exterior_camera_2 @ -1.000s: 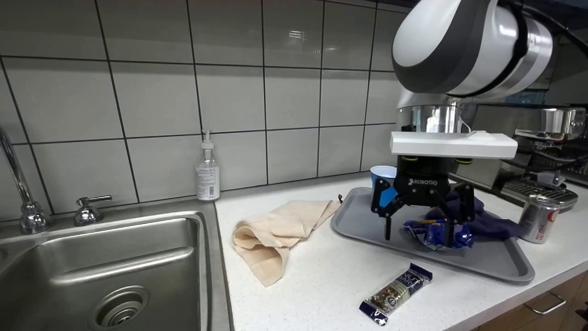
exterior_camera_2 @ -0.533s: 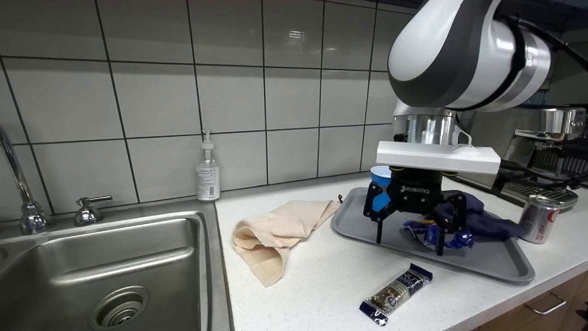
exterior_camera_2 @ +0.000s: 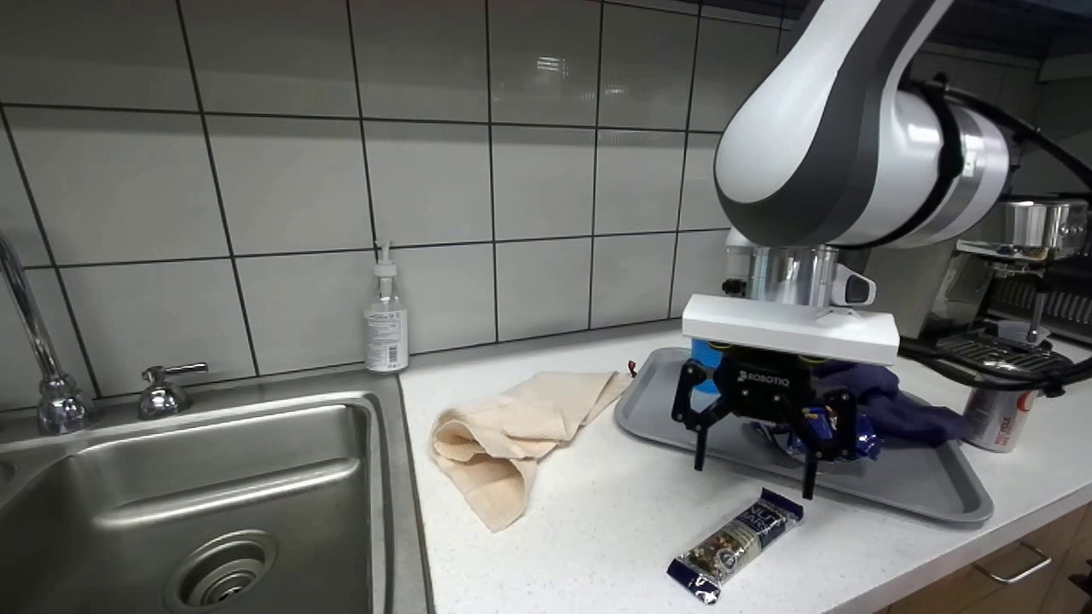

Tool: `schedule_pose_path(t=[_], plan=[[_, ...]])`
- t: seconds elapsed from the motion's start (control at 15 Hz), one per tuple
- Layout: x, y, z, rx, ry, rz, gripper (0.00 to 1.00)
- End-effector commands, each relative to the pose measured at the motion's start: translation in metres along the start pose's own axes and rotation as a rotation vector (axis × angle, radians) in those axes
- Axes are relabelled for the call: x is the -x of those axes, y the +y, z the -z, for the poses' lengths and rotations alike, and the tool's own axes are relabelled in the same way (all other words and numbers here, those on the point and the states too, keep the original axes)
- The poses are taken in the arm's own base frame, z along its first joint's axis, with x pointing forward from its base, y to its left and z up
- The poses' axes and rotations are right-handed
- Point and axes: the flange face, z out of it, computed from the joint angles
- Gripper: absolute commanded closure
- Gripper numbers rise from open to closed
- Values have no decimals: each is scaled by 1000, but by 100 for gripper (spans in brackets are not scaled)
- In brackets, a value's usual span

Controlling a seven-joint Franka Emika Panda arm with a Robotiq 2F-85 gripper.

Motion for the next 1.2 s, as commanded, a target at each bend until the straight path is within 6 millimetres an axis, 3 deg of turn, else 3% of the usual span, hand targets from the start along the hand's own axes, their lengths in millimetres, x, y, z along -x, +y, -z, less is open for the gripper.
schedule_pose_path(t=[0.0, 1.13], plan=[[0, -4, -12, 5, 21, -46, 0], [-7, -3, -50, 32, 59, -97, 0]])
